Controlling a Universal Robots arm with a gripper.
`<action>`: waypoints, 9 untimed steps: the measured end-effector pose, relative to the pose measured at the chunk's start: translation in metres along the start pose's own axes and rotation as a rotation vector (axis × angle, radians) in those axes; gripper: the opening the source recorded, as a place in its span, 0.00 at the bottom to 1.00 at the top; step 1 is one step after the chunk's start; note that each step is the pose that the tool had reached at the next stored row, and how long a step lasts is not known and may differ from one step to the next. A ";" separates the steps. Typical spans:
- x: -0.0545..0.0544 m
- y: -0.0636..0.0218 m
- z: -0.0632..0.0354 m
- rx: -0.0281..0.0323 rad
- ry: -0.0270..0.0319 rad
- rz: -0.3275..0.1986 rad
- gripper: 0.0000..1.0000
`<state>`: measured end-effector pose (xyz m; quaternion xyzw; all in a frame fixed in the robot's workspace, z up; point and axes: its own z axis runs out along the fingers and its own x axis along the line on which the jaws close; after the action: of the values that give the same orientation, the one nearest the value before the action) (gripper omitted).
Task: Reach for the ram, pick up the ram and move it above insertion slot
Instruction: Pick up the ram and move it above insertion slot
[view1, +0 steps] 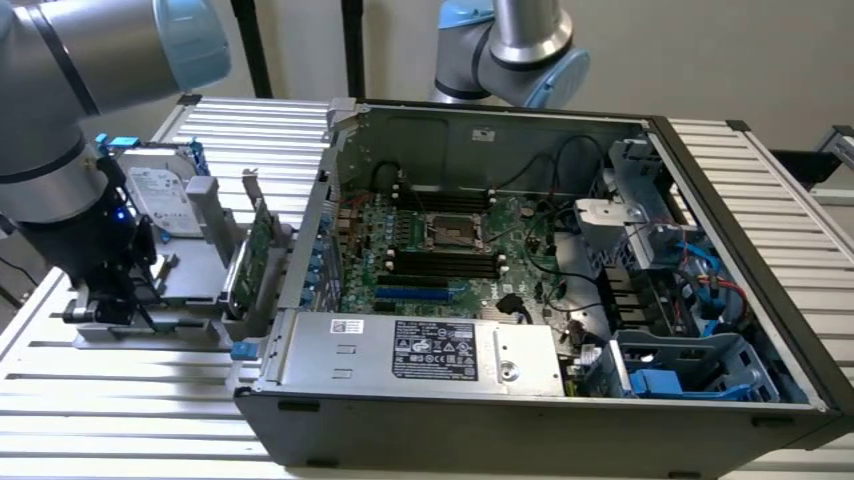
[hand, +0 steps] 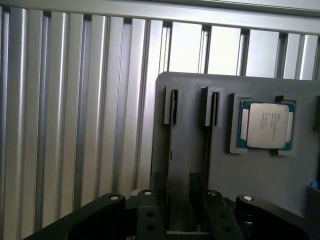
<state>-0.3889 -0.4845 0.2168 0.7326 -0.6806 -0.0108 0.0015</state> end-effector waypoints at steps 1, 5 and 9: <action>0.000 0.0001 0.0018 0.0000 0.0000 0.000 0.36; 0.001 0.0003 0.0090 0.0000 0.0000 0.002 0.36; 0.001 0.0007 0.0149 -0.0001 0.0000 0.004 0.36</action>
<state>-0.3898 -0.4856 0.2018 0.7310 -0.6822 -0.0108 0.0015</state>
